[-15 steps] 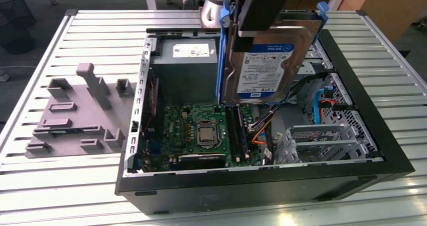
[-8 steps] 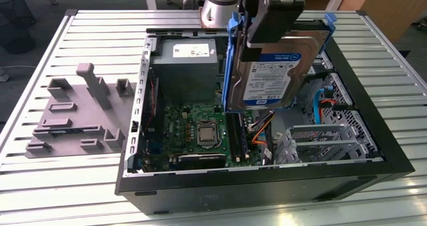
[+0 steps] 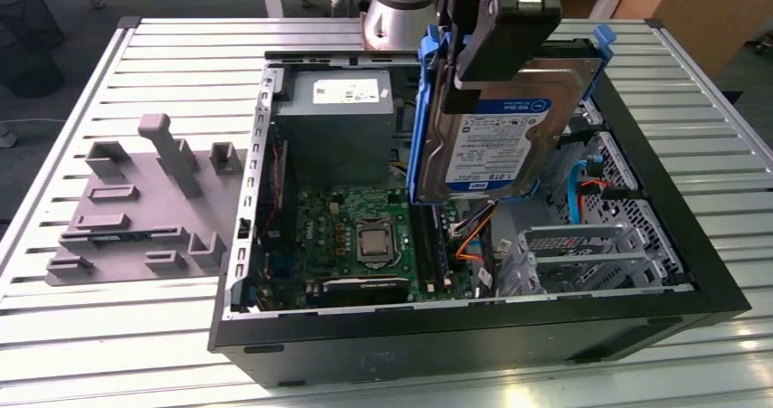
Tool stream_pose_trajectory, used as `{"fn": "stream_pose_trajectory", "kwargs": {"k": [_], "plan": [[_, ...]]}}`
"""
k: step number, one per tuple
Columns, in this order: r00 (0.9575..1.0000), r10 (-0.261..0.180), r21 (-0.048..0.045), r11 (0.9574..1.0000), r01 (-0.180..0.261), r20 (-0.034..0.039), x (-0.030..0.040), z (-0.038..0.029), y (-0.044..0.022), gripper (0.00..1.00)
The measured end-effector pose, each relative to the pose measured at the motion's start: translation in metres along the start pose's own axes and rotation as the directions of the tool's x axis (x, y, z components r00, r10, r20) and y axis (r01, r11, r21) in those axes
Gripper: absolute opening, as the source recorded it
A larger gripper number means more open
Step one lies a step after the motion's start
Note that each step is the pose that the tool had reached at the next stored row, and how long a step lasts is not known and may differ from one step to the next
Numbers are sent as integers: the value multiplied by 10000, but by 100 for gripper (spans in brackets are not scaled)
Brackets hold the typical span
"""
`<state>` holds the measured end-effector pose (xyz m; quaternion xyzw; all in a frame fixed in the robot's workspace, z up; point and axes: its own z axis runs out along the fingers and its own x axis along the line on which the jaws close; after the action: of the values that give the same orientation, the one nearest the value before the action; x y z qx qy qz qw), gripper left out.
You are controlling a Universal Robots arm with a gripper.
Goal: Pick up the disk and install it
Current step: 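Insert the disk into the insertion slot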
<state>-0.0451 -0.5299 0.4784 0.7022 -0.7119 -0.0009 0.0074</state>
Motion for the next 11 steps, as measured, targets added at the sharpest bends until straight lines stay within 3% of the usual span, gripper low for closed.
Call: {"fn": "stream_pose_trajectory", "kwargs": {"k": [11], "plan": [[10000,-2,0,10000,2,1,14,1,-2,37]]}}
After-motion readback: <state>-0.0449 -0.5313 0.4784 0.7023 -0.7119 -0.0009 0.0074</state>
